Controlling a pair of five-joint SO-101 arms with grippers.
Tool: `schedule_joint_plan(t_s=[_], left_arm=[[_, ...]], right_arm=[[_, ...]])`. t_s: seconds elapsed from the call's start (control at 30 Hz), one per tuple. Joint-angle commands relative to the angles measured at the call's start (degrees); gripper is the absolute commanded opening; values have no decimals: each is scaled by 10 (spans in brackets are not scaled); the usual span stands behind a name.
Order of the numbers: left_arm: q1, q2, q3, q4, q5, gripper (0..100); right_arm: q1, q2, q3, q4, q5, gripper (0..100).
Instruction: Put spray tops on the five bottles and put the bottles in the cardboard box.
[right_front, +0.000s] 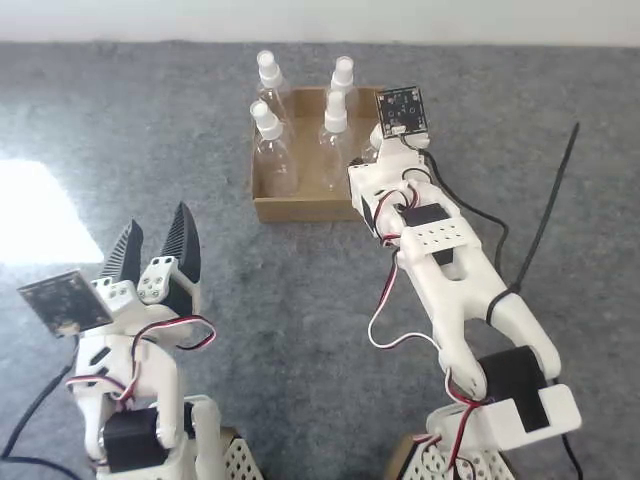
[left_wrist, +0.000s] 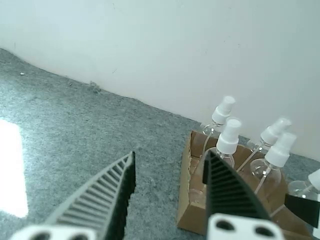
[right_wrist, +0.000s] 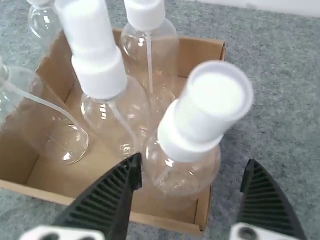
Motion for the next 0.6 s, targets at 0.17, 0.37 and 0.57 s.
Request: schedule_joint_plan(t_s=[0.17, 0.37, 0.57], left_arm=[[-1, -11, -30, -2, 9, 203], [-1, -11, -30, -2, 9, 203], [-1, -11, -30, -2, 9, 204]], right_arm=[[3, -33, -6, 26, 6, 378], [-12, -40, -37, 108, 4, 455], [-27, -44, -39, 112, 4, 455]])
